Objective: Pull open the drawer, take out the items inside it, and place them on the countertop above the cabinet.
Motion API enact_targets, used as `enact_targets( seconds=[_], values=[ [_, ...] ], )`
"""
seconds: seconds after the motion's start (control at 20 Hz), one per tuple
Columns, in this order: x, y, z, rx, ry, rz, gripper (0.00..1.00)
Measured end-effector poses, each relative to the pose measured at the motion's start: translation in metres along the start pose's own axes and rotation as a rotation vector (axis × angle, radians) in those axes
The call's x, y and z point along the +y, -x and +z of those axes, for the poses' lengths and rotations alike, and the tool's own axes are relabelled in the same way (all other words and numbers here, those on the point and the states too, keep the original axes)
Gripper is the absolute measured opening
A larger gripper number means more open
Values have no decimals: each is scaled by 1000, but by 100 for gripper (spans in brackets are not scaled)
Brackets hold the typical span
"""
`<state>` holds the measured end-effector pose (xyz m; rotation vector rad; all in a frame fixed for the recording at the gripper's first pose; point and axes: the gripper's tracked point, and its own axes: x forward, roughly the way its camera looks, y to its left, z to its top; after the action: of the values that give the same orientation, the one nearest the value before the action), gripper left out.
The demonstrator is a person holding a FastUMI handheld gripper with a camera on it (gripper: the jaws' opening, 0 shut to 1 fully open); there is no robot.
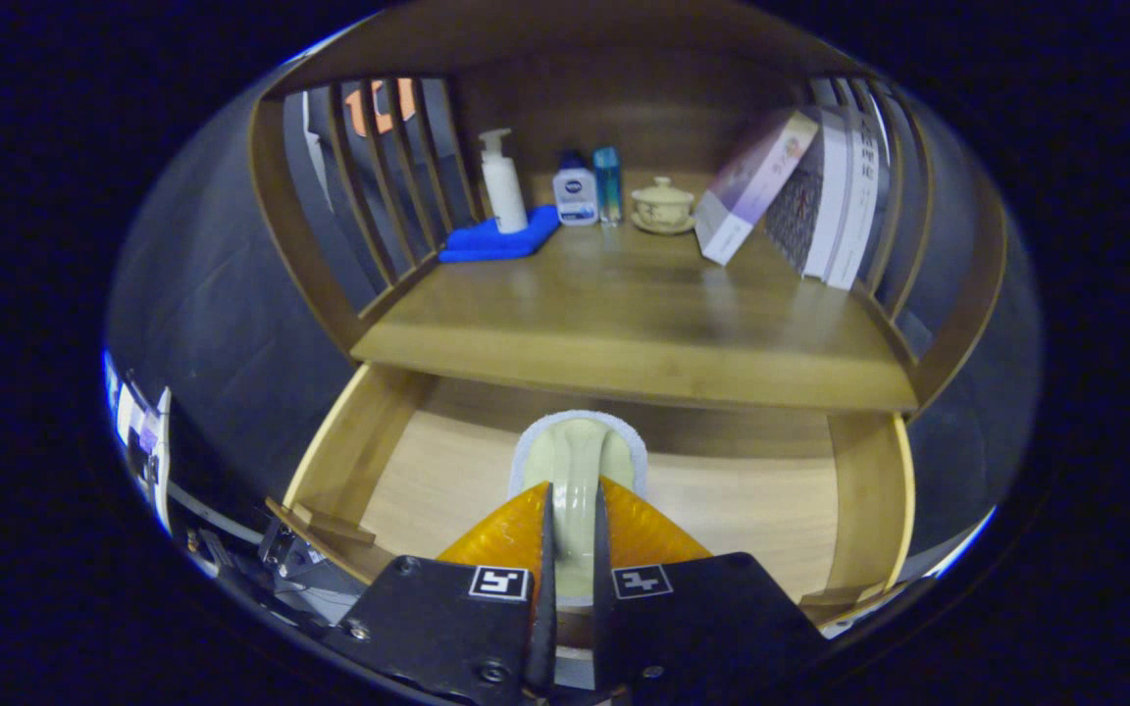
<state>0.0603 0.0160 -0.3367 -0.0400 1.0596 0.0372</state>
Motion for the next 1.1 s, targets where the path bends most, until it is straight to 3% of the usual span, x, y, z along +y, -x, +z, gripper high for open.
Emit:
enact_targets(
  seconds=[0.35, 1.1],
  values=[
    [-10, 5, 57, -81, -14, -38, 18],
    [-47, -73, 147, -60, -32, -174, 18]
  ],
)
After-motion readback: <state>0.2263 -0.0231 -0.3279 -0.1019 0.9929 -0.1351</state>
